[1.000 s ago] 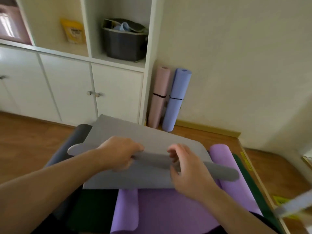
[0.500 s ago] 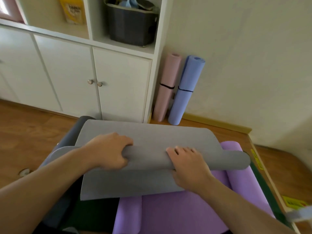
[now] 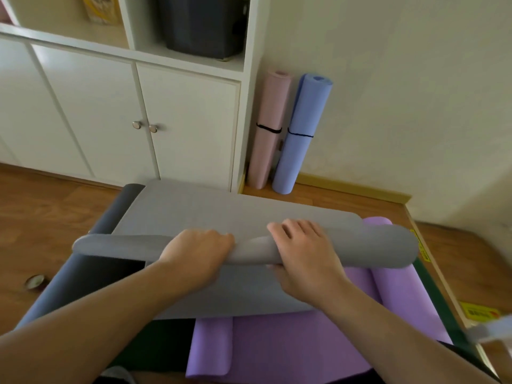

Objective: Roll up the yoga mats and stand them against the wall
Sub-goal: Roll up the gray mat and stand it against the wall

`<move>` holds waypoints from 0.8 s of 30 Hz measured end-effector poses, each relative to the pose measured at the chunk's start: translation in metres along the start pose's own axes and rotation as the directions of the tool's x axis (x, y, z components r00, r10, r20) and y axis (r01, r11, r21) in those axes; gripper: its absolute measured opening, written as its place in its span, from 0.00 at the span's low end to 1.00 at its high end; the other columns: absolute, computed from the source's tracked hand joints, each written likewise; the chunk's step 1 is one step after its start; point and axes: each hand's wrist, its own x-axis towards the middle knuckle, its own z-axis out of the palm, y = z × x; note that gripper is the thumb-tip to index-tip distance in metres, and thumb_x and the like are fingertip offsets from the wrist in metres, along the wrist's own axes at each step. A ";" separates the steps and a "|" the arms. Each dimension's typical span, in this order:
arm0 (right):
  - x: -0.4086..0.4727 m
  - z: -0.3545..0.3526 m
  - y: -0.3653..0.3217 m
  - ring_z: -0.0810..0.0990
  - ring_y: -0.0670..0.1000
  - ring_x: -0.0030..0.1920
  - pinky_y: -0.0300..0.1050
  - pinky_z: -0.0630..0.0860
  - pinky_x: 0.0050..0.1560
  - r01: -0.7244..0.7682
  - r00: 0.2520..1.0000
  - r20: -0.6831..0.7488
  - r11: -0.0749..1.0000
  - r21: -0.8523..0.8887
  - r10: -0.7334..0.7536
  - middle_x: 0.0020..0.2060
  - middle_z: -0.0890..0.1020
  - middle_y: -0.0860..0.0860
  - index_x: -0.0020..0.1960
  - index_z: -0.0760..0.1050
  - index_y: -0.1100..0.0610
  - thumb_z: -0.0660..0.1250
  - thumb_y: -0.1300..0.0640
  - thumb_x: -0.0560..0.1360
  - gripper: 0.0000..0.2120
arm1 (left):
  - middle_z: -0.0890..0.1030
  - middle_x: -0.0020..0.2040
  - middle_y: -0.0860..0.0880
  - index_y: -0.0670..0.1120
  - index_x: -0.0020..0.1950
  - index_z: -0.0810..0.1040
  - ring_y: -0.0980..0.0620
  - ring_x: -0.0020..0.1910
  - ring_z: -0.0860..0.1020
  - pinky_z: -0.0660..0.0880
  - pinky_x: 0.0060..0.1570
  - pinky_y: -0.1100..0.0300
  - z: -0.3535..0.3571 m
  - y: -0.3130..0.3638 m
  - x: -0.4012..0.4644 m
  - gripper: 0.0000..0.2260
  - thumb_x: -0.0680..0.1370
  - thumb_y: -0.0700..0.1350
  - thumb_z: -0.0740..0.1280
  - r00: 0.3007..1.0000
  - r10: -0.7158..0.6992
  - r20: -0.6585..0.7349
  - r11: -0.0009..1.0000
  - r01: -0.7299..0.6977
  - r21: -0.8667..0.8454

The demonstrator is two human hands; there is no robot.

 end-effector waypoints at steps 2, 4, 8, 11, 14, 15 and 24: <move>-0.009 -0.001 -0.004 0.76 0.62 0.52 0.57 0.76 0.57 -0.042 0.997 -0.068 0.998 -0.052 0.039 0.54 0.77 0.58 0.65 0.75 0.55 0.80 0.46 0.65 0.32 | 0.79 0.55 0.49 0.56 0.53 0.71 0.45 0.51 0.81 0.69 0.44 0.55 -0.006 -0.004 0.000 0.06 0.80 0.45 0.64 0.997 0.022 0.075 0.986 -0.010 -0.167; -0.016 0.003 -0.004 0.76 0.62 0.47 0.56 0.77 0.51 -0.049 0.996 -0.074 0.995 -0.088 0.042 0.51 0.77 0.59 0.62 0.75 0.56 0.80 0.49 0.63 0.31 | 0.78 0.50 0.52 0.56 0.44 0.70 0.49 0.48 0.79 0.71 0.45 0.57 -0.012 -0.009 -0.002 0.08 0.78 0.45 0.67 0.983 0.060 0.171 0.954 -0.006 -0.301; -0.022 0.006 -0.003 0.76 0.55 0.25 0.43 0.63 0.26 0.038 0.997 0.065 0.993 -0.111 -0.031 0.29 0.77 0.51 0.43 0.75 0.54 0.84 0.50 0.55 0.24 | 0.80 0.54 0.53 0.57 0.52 0.69 0.49 0.53 0.80 0.70 0.47 0.57 -0.016 -0.008 -0.014 0.07 0.79 0.53 0.67 0.986 0.118 0.120 0.972 -0.090 -0.218; -0.021 -0.005 -0.001 0.80 0.57 0.27 0.44 0.60 0.27 0.077 0.991 0.114 0.994 -0.082 -0.067 0.30 0.80 0.52 0.40 0.74 0.53 0.80 0.51 0.61 0.16 | 0.78 0.57 0.53 0.53 0.62 0.64 0.50 0.53 0.80 0.73 0.49 0.55 -0.009 0.006 -0.026 0.18 0.80 0.59 0.65 0.988 0.120 -0.093 0.992 -0.123 -0.023; -0.020 -0.016 0.002 0.83 0.61 0.46 0.49 0.66 0.39 0.016 0.981 0.195 1.000 -0.016 -0.012 0.47 0.84 0.56 0.52 0.76 0.54 0.68 0.53 0.76 0.07 | 0.77 0.54 0.47 0.48 0.59 0.72 0.45 0.52 0.77 0.76 0.58 0.49 0.001 0.020 -0.035 0.23 0.74 0.61 0.73 0.939 0.067 -0.336 0.998 -0.058 0.038; -0.019 -0.018 0.003 0.83 0.61 0.47 0.48 0.67 0.40 -0.002 0.978 0.211 1.000 0.003 0.001 0.48 0.84 0.55 0.53 0.76 0.54 0.67 0.53 0.77 0.07 | 0.76 0.53 0.44 0.46 0.57 0.74 0.43 0.51 0.75 0.76 0.60 0.45 0.003 0.024 -0.037 0.23 0.73 0.60 0.74 0.920 0.056 -0.387 0.998 -0.036 0.059; -0.025 -0.009 0.014 0.82 0.57 0.46 0.48 0.68 0.40 -0.082 0.978 0.195 0.994 0.074 0.067 0.46 0.82 0.51 0.45 0.69 0.50 0.66 0.51 0.78 0.07 | 0.74 0.47 0.40 0.40 0.50 0.75 0.39 0.45 0.72 0.77 0.48 0.43 0.031 0.025 -0.027 0.16 0.73 0.48 0.76 0.887 0.026 -0.460 0.999 -0.010 0.037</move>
